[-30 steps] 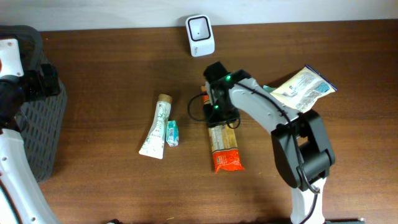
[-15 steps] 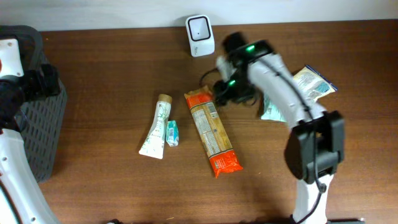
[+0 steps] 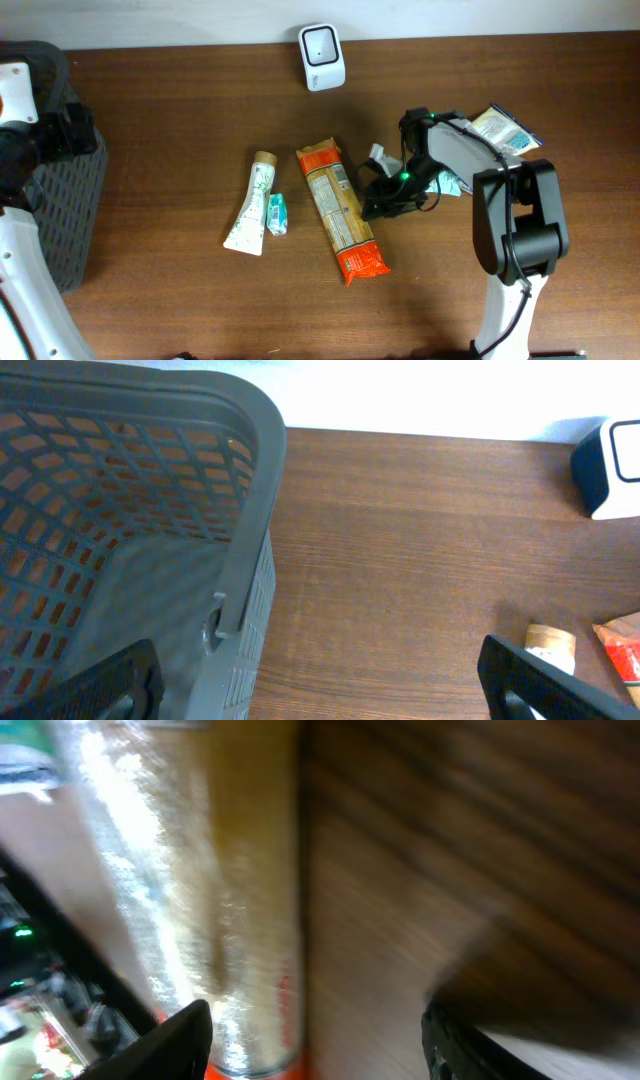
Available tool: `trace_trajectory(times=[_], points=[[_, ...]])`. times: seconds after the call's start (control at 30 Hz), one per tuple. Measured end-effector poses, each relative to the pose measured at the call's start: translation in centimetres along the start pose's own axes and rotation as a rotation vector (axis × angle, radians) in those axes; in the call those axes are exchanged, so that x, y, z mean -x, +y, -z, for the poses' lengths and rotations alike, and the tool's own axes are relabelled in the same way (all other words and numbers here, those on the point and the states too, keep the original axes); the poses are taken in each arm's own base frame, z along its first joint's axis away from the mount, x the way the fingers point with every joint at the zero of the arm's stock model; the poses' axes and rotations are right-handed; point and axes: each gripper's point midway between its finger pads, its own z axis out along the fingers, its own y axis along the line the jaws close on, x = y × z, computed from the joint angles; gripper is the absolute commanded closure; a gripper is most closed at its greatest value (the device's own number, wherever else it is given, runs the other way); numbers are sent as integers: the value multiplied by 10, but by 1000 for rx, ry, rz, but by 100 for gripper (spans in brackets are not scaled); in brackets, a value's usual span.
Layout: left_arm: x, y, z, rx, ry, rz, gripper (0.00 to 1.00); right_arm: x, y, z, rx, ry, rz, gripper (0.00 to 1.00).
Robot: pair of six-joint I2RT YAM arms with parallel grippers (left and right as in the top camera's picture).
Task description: Scan the item barcode
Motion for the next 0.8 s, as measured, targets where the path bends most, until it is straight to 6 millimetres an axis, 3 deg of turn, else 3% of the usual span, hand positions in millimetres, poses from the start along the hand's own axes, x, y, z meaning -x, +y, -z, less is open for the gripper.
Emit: trace_trajectory(times=[0.2,0.3,0.33,0.4,0.5,0.6,0.8], points=[[0,0,0,0,0,0,1,-3,15,-11,122,-52,30,34],[0,0,0,0,0,0,1,-3,21,-18,161,-84,45,42],[0,0,0,0,0,0,1,-2,23,-20,170,-97,50,46],[0,0,0,0,0,0,1,2,29,-28,194,-125,48,69],[0,0,0,0,0,0,1,3,26,-34,194,-137,21,90],[0,0,0,0,0,0,1,3,29,-33,213,-137,1,96],[0,0,0,0,0,0,1,3,32,-28,198,-89,-43,96]])
